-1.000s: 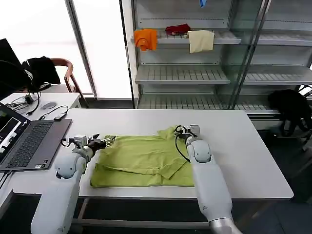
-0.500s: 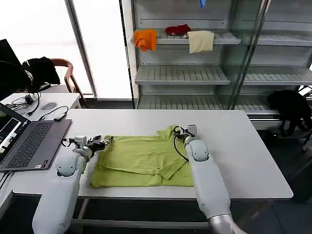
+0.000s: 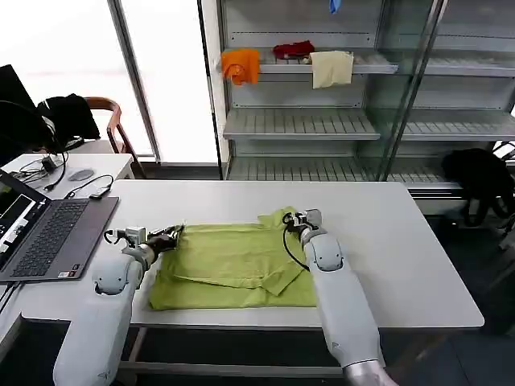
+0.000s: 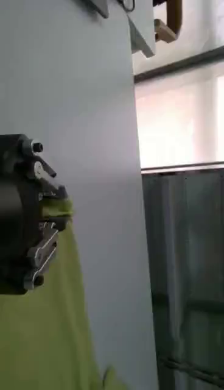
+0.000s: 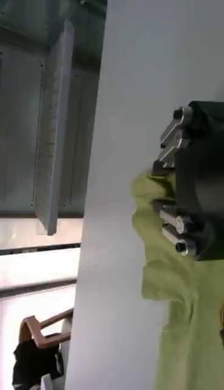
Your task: Fold and organize the clothes.
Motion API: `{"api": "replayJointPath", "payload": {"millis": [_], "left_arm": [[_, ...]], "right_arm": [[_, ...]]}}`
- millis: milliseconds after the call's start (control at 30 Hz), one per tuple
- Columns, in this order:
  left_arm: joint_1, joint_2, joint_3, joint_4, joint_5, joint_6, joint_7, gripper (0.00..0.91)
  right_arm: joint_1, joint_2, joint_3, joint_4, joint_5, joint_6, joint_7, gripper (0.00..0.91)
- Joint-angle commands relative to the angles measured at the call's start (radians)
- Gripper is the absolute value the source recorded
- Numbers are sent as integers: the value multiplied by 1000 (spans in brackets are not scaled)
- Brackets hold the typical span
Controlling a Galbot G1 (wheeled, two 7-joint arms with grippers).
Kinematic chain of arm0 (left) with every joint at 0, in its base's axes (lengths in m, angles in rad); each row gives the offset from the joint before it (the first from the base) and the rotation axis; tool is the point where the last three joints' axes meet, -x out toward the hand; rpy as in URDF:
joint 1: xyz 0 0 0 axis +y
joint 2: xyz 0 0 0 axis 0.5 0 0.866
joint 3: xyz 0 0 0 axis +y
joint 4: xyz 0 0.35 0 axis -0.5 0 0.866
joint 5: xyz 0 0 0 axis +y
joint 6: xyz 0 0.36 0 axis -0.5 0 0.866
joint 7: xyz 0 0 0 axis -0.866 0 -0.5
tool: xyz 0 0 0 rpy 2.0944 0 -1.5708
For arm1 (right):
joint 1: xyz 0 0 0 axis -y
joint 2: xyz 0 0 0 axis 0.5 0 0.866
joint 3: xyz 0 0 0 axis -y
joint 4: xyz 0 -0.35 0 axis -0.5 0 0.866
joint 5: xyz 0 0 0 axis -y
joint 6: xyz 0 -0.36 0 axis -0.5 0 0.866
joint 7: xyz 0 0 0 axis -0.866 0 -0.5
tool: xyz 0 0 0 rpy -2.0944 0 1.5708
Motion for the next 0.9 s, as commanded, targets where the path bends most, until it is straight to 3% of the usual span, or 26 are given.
{"api": "replayJointPath", "payload": {"millis": [33, 400, 900], "left_arm": [[3, 1, 0, -34, 3, 1, 14, 0], [14, 5, -18, -120, -109, -1, -35, 0], [226, 56, -88, -339, -177, -2, 19, 0]], "right_arm": [[-7, 49, 0, 48, 49, 0, 5, 0], [-55, 26, -31, 235, 190, -3, 52, 0], [-407, -87, -46, 608, 203, -4, 31, 0]]}}
